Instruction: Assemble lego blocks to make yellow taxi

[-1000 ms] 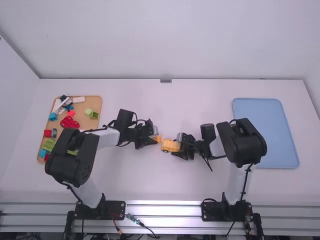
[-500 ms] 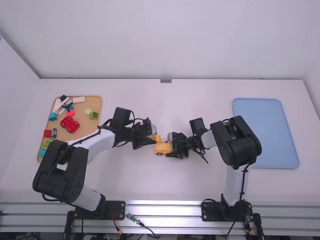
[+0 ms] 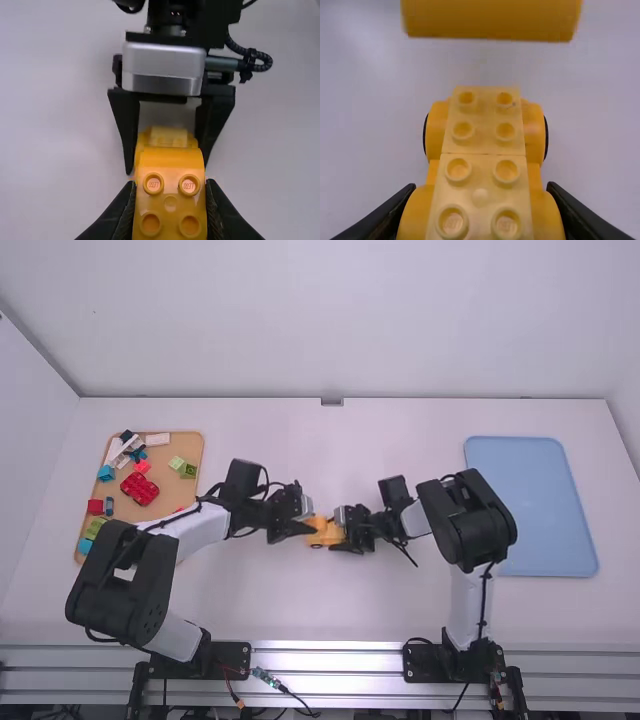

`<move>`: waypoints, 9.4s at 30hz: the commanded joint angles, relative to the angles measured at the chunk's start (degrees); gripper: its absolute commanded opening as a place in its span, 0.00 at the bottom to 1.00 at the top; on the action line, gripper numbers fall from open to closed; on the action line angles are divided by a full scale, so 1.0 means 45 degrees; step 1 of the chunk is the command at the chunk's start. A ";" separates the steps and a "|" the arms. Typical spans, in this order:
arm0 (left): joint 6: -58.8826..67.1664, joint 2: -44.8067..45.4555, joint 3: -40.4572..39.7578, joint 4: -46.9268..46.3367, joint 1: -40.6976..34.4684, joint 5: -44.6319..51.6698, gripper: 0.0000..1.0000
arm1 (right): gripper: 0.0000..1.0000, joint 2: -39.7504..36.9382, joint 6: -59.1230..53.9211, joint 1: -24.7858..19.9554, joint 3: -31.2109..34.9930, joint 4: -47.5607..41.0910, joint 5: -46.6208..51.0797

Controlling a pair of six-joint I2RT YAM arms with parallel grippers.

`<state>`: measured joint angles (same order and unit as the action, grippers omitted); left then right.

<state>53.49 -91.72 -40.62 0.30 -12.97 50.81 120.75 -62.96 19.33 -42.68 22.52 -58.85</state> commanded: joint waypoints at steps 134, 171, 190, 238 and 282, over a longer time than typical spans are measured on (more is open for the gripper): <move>-0.0690 -0.1916 -0.0330 0.1290 -0.1899 -0.2492 0.76 | 0.39 0.0368 0.1277 0.0471 -0.0593 -0.1447 0.1758; 0.3657 0.1416 0.0758 -0.2664 0.5430 0.3181 0.99 | 0.51 0.0368 0.3478 0.1812 -0.0602 0.0267 0.3075; 0.3648 0.1411 0.0986 -0.2411 0.5382 0.3181 0.99 | 0.33 -0.4013 0.4444 -0.0981 -0.0597 -0.4532 1.1050; -0.6071 0.1416 0.3288 0.6550 0.5357 0.1452 0.99 | 1.00 -0.5048 1.0040 -1.0064 -0.3415 -0.7203 1.2662; -1.3282 0.9135 0.1974 -0.2327 0.1085 -1.1290 0.93 | 0.94 -0.8681 1.3080 0.1390 -0.3881 -1.0613 1.3323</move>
<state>-8.38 -53.10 -33.52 -10.85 -9.80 1.30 84.77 -6.48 27.59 -61.63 -25.82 2.46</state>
